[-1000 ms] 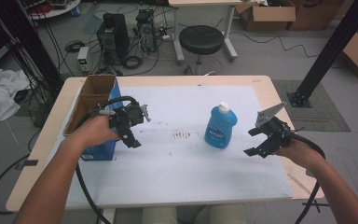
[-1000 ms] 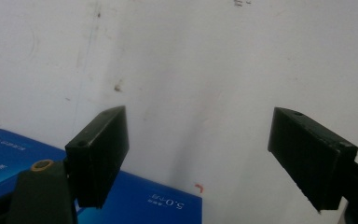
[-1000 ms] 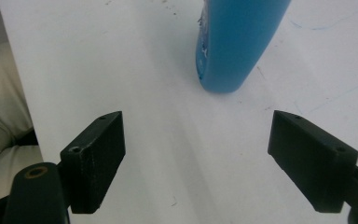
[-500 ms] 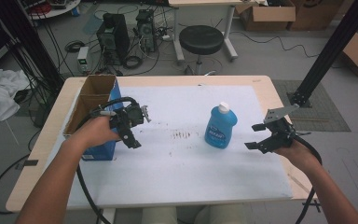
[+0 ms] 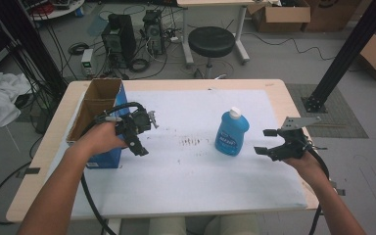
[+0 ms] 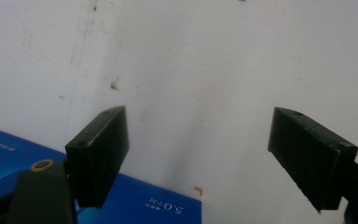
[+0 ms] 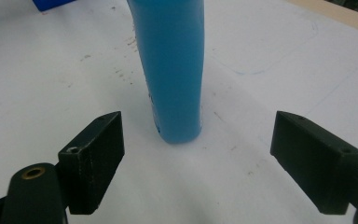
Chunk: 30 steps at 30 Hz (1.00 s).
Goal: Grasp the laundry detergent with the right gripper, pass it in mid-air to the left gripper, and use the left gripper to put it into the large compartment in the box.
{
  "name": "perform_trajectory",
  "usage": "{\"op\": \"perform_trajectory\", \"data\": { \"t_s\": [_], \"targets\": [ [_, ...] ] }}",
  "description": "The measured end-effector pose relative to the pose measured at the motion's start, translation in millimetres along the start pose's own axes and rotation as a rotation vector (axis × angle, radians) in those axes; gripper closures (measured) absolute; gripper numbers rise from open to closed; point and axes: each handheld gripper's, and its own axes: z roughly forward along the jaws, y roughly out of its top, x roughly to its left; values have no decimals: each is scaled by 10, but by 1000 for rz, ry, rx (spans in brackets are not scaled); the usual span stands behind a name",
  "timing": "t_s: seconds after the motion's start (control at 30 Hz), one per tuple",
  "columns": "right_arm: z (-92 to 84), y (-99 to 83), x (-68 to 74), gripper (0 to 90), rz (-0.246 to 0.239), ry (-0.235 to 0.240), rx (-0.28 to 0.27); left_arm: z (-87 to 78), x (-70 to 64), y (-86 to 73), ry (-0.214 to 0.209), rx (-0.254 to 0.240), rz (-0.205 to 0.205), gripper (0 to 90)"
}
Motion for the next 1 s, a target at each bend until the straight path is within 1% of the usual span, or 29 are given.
{"op": "perform_trajectory", "data": {
  "t_s": [0.07, 0.13, 0.17, 0.2, 0.4, 0.57, 0.7, 1.0],
  "targets": [
    [26, -31, 6, 161, 5, -5, -25, 2, 1, -1, -1, -1, -2, 210],
    [42, -44, 8, 159, 8, -4, -42, 5, 2, 1, -3, 1, 0, 210],
    [42, -44, 8, 159, 8, -4, -42, 5, 2, 1, -3, 1, 0, 210],
    [57, -48, 11, 160, 9, -1, -55, 7, 3, 2, -3, 2, 1, 210],
    [100, -39, 24, 157, 1, 2, -74, 16, 9, 5, -4, 0, -1, 210],
    [151, 2, 33, 150, -4, 6, -111, 12, 6, 3, -6, -2, -1, 211],
    [184, 22, 44, 150, -13, 10, -117, 4, -5, 6, -4, -2, 3, 211],
    [237, 78, 43, 151, -15, 19, -133, 0, -9, 8, -2, -4, 4, 211]
  ]
}}
